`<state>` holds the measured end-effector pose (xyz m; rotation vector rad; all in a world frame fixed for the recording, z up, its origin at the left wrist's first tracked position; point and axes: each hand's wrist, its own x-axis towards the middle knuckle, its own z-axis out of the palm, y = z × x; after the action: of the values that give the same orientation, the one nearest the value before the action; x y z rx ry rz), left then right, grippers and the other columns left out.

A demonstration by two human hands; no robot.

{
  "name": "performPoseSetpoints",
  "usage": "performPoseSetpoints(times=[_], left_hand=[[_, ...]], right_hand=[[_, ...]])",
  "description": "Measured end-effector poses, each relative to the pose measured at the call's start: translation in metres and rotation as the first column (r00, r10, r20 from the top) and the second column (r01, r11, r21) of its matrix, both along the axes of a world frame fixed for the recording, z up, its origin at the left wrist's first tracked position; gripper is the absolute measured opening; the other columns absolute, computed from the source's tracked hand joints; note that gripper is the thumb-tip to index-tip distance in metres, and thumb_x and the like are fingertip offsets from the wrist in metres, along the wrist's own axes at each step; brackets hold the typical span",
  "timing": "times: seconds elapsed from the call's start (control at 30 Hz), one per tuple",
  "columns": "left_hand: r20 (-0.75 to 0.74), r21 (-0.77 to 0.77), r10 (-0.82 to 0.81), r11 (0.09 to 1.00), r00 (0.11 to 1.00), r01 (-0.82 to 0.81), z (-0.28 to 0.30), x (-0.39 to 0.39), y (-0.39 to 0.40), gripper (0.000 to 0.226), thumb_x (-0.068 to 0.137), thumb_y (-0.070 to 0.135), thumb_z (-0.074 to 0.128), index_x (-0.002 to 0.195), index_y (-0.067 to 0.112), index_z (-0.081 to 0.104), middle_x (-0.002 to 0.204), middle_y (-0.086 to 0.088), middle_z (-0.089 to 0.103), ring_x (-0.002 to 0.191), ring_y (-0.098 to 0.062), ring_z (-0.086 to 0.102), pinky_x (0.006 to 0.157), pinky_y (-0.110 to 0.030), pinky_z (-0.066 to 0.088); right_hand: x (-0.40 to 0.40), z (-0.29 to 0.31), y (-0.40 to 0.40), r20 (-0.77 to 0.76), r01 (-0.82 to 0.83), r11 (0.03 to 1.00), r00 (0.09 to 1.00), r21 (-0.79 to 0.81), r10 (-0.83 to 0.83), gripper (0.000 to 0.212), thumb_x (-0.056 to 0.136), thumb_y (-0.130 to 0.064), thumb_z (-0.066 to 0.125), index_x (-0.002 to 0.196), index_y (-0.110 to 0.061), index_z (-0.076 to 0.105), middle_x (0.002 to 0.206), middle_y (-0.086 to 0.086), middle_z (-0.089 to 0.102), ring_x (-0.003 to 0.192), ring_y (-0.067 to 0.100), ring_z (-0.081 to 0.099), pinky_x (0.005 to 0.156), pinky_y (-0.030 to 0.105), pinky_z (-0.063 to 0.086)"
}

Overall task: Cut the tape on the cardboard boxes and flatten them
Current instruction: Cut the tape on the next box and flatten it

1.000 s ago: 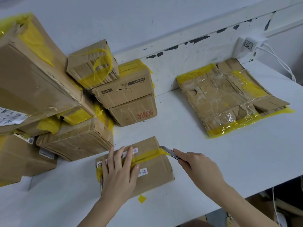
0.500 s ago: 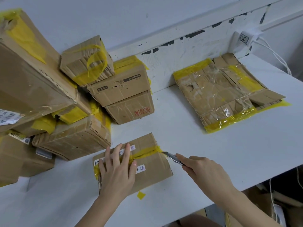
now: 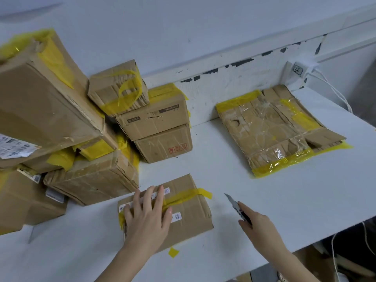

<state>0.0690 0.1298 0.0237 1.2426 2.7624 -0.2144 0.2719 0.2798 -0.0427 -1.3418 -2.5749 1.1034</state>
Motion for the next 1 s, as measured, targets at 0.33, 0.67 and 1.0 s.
performPoseSetpoints(times=[0.33,0.67,1.0], left_hand=[[-0.152,-0.141,0.045,0.988,0.987,-0.067,0.000,0.006,0.005,0.070,0.094,0.060,0.017,0.144,0.010,0.023,0.126,-0.001,0.036,0.092,-0.019,0.058,0.067,-0.029,0.034],[-0.053,-0.098,0.087,0.991,0.995,-0.092,0.004,0.008,0.008,0.064,0.097,0.055,0.019,0.139,0.007,0.031,0.117,-0.002,0.035,0.087,-0.014,0.058,0.065,-0.022,0.036],[0.033,-0.033,0.099,0.995,0.995,-0.098,0.009,0.004,0.003,0.049,0.100,0.027,0.030,0.143,0.006,0.023,0.127,-0.005,0.033,0.100,-0.019,0.058,0.073,-0.025,0.041]], right_hand=[[-0.067,-0.028,-0.002,0.264,-0.140,0.891,0.964,0.433,0.023,0.071,0.019,0.010,0.086,0.088,0.001,0.075,0.061,0.013,0.057,0.048,0.026,0.055,0.035,0.027,0.041],[-0.079,-0.006,0.001,0.332,-0.185,0.930,0.940,0.317,0.074,0.071,0.081,-0.028,0.069,0.140,-0.002,0.039,0.117,0.015,0.053,0.098,0.028,0.056,0.072,0.036,0.048],[-0.113,0.067,-0.069,0.161,-0.305,0.838,0.952,0.453,0.260,0.084,0.087,-0.059,0.046,0.145,-0.001,0.030,0.153,0.011,0.025,0.131,0.021,0.038,0.097,0.029,0.043]])
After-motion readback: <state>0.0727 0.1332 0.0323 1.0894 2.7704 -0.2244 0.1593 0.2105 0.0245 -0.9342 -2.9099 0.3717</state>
